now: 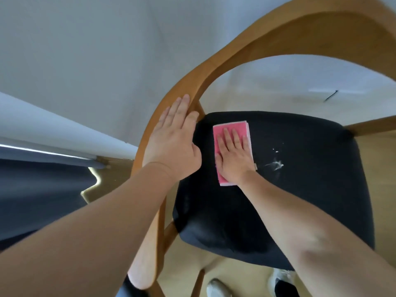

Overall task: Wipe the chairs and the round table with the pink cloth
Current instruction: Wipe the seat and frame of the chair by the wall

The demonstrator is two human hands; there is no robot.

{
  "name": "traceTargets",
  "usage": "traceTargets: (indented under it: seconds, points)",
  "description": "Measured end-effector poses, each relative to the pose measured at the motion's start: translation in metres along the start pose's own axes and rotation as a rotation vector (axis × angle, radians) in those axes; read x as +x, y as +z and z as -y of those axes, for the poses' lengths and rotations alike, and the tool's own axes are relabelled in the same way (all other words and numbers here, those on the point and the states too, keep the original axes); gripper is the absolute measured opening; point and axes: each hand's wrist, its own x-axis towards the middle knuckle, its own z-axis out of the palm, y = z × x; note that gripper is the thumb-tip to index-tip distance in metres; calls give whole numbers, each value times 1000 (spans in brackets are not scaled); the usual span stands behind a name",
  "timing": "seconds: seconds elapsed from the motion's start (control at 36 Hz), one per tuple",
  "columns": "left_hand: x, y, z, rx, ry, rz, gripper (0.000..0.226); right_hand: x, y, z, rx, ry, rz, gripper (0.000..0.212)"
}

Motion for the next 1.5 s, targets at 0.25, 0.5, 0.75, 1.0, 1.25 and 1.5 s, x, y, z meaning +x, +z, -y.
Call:
traceTargets:
  seconds: [0.25,0.5,0.75,1.0,1.25,1.5]
  points:
    - [-1,0,2,-24,38,6,11,77,-33,5,17,29,10,64]
    - [-1,1,1,-10,68,-17,21,58,-30,-33,-2,83,-26,67]
    - [-1,1,1,56,94,16,27,-19,-1,-59,-25,192,-26,63]
    - [-2,-2,-2,125,270,33,32,-141,46,-32,20,279,79,63]
    - [-2,-5,-1,211,332,84,37,-210,54,-10,61,272,98,63]
    - [0,-4,-1,220,321,107,38,-167,55,-32,15,253,98,65]
